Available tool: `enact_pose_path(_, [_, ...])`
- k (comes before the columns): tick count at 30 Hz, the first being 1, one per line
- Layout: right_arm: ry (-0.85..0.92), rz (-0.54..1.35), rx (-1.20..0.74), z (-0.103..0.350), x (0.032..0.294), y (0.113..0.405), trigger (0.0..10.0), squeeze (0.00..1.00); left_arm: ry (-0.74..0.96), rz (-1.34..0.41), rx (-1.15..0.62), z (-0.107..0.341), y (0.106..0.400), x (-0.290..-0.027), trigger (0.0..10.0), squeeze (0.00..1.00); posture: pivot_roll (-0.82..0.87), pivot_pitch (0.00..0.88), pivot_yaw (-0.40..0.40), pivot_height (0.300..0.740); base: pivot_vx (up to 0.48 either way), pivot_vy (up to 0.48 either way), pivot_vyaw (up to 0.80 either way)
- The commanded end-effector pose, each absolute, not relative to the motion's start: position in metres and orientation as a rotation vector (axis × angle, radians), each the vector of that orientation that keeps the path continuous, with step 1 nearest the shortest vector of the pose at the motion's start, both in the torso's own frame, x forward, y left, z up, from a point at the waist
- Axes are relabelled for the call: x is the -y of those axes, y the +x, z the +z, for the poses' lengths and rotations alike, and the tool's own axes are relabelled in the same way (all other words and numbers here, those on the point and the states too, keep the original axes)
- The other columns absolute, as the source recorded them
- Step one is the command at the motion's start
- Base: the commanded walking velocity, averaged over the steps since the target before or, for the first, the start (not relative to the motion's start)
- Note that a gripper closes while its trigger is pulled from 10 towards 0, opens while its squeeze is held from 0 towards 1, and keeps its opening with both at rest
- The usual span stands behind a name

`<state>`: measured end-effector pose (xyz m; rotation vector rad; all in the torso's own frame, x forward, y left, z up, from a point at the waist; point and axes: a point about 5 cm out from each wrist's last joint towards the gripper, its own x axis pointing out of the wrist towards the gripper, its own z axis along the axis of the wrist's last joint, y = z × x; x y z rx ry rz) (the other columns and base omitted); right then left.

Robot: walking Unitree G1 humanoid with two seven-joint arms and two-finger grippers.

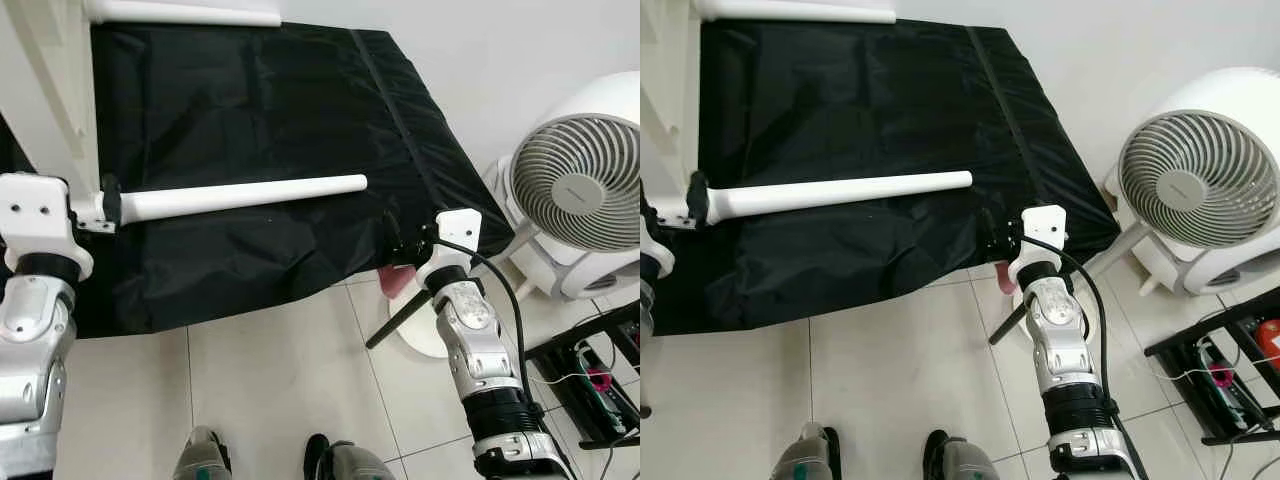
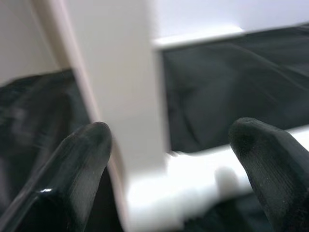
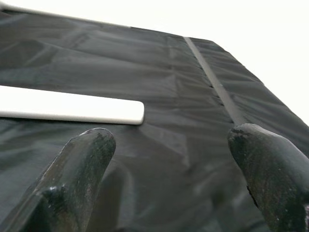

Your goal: Building children table

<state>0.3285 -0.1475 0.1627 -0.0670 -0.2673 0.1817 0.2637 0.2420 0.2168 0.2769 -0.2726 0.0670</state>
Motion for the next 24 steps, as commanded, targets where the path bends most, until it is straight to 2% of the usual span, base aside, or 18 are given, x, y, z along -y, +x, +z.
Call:
enact_pose_path(1, [-0.037,0.178,0.254,0.159,0.153,0.328,10.0,0.00,0.309,-0.251,0.187,0.206,0.260,-0.216,10.0,0.16,0.12,0.147,-0.116,0.740,0.000,0.000,0.00])
enact_pose_path(2, [-0.037,0.178,0.254,0.159,0.153,0.328,10.0,0.00,0.309,-0.251,0.187,0.206,0.260,-0.216,10.0,0.16,0.12,0.147,-0.116,0.740,0.000,0.000,0.00])
enact_pose_path(3, [-0.031,0.183,0.252,0.159,0.152,0.328,10.0,0.00,0.296,-0.249,0.175,0.205,0.259,-0.213,10.0,1.00,0.12,0.146,-0.116,0.740,0.000,0.000,0.00])
enact_pose_path(4, [-0.031,0.183,0.252,0.159,0.152,0.328,10.0,0.00,0.296,-0.249,0.175,0.205,0.259,-0.213,10.0,1.00,0.12,0.146,-0.116,0.740,0.000,0.000,0.00])
enact_pose_path(5, [-0.008,0.202,0.252,0.159,0.151,0.328,10.0,1.00,0.282,-0.253,0.173,0.204,0.258,-0.210,10.0,1.00,0.12,0.146,-0.115,0.740,0.000,0.000,0.00])
enact_pose_path(13, [-0.032,0.235,0.291,0.169,0.153,0.330,10.0,1.00,0.194,-0.285,0.127,0.199,0.258,-0.188,10.0,1.00,0.12,0.134,-0.115,0.740,0.000,0.000,0.00])
enact_pose_path(24, [-0.106,0.269,0.384,0.200,0.156,0.344,10.0,1.00,0.061,-0.206,0.074,0.190,0.283,-0.179,10.0,1.00,0.11,0.127,-0.133,0.740,0.000,0.000,0.00])
